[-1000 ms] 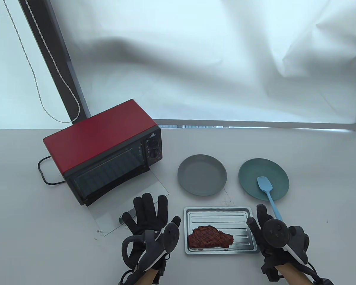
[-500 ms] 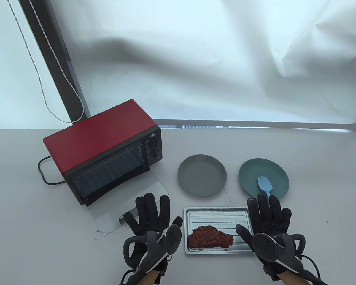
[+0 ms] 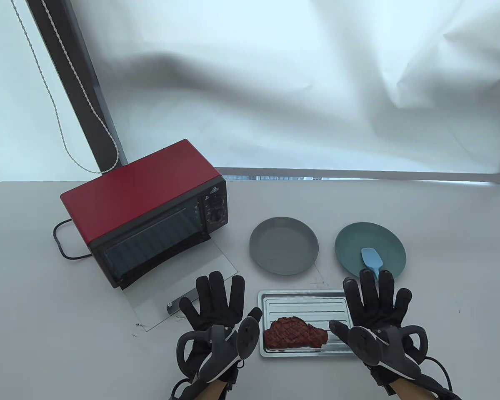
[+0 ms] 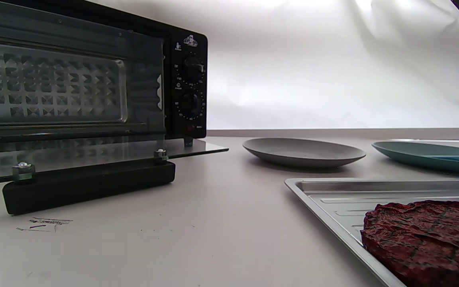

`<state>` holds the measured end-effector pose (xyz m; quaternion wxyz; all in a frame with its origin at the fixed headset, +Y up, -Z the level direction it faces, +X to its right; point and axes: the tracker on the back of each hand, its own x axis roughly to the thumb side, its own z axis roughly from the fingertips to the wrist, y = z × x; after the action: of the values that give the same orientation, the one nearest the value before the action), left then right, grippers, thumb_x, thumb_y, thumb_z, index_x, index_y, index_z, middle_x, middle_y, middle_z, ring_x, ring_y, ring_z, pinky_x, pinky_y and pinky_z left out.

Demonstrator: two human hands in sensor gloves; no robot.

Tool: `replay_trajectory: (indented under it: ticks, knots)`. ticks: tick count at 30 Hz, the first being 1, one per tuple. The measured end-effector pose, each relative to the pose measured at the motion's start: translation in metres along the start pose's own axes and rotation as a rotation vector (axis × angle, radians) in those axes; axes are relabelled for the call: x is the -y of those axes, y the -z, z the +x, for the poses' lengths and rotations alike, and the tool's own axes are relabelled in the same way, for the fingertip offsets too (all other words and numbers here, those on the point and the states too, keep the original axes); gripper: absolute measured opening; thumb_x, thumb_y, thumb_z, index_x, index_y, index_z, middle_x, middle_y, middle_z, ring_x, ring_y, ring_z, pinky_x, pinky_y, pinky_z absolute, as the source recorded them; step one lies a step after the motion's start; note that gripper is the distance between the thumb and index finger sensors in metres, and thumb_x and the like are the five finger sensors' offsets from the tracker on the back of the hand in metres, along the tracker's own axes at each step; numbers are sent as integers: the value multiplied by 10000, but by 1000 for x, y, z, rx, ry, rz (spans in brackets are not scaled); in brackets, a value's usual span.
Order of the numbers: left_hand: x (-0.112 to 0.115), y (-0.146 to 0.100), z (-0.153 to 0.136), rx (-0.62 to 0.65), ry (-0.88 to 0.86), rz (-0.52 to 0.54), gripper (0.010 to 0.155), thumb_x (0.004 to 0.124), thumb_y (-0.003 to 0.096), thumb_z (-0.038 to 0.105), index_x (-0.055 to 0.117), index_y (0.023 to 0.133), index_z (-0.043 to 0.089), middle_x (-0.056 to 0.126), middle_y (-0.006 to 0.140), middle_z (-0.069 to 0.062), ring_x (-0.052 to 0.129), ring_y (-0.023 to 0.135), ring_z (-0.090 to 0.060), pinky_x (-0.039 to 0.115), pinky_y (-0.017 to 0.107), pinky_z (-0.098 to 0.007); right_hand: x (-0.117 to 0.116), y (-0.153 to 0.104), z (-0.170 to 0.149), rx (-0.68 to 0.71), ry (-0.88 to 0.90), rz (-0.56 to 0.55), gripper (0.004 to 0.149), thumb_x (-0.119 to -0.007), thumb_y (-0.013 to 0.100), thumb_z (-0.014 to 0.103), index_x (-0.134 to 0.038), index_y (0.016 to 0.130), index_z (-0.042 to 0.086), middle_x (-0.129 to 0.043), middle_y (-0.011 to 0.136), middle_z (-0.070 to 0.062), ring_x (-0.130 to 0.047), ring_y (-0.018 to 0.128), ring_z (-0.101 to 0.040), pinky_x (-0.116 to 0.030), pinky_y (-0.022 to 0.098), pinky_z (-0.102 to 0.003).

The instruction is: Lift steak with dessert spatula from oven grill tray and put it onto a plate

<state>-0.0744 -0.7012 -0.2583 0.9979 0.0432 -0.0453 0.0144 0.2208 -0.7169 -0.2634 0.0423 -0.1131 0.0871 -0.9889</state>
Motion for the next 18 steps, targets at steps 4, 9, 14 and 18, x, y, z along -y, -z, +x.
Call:
replay_trajectory:
  ticks: [4, 9, 14, 18]
  knots:
    - [-1, -1, 0, 2, -2, 6, 758, 420, 603, 616, 162, 1196, 220, 90, 1218, -281, 135, 1098, -557, 200, 628, -829, 2, 4, -9, -43, -20, 6, 1011, -660, 602, 652, 61, 1129, 177, 96, 1209, -317, 17, 1065, -654, -141, 652, -855]
    - [-1, -1, 0, 2, -7, 17, 757, 419, 603, 617, 163, 1195, 221, 89, 1217, -283, 135, 1097, -557, 200, 628, -829, 3, 10, -33, -144, -22, 39, 1004, -655, 605, 649, 51, 1134, 170, 92, 1209, -322, 15, 1064, -655, -142, 651, -856]
    - [-1, -1, 0, 2, -10, 17, 757, 420, 604, 615, 163, 1196, 220, 89, 1217, -282, 136, 1097, -558, 201, 627, -829, -1, 14, -55, -216, -43, 61, 996, -643, 608, 653, 48, 1137, 168, 77, 1215, -322, 4, 1067, -655, -150, 653, -854]
    - [-1, -1, -1, 1, -12, 13, 756, 420, 604, 614, 165, 1196, 219, 89, 1216, -284, 137, 1096, -558, 201, 628, -828, -7, 20, -74, -302, -20, 87, 987, -637, 609, 657, 43, 1141, 178, 69, 1224, -312, 1, 1078, -644, -149, 663, -849]
